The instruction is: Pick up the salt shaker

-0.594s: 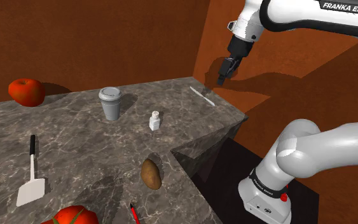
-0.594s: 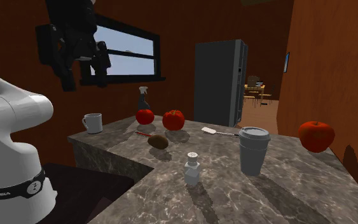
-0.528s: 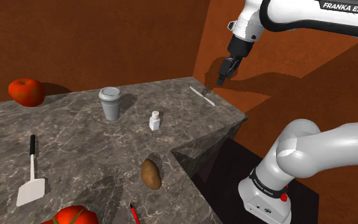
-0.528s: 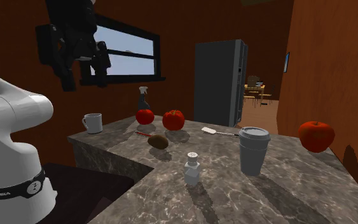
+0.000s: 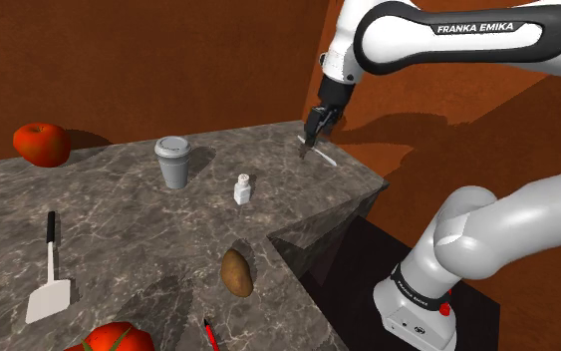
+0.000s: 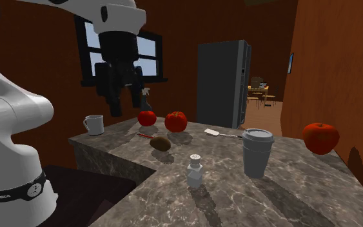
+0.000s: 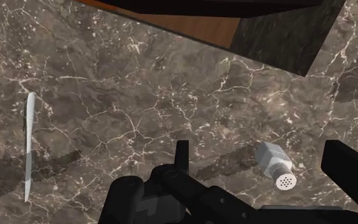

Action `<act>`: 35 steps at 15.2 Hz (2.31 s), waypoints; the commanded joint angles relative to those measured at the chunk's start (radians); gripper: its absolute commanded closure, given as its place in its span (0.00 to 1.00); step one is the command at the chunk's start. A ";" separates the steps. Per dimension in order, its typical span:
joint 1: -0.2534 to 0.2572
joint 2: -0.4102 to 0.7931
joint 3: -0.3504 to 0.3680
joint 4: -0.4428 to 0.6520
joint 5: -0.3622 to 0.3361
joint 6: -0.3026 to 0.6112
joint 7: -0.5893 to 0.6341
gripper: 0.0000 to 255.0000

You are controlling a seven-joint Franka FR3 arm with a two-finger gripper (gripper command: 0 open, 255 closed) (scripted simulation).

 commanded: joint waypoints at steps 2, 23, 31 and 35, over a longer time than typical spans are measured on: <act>0.012 0.107 0.040 0.024 0.017 0.073 0.055 0.00; 0.046 0.660 0.156 0.212 -0.028 0.385 0.284 0.00; 0.046 0.661 0.157 0.213 -0.028 0.385 0.285 1.00; 0.046 0.660 0.156 0.212 -0.028 0.385 0.284 1.00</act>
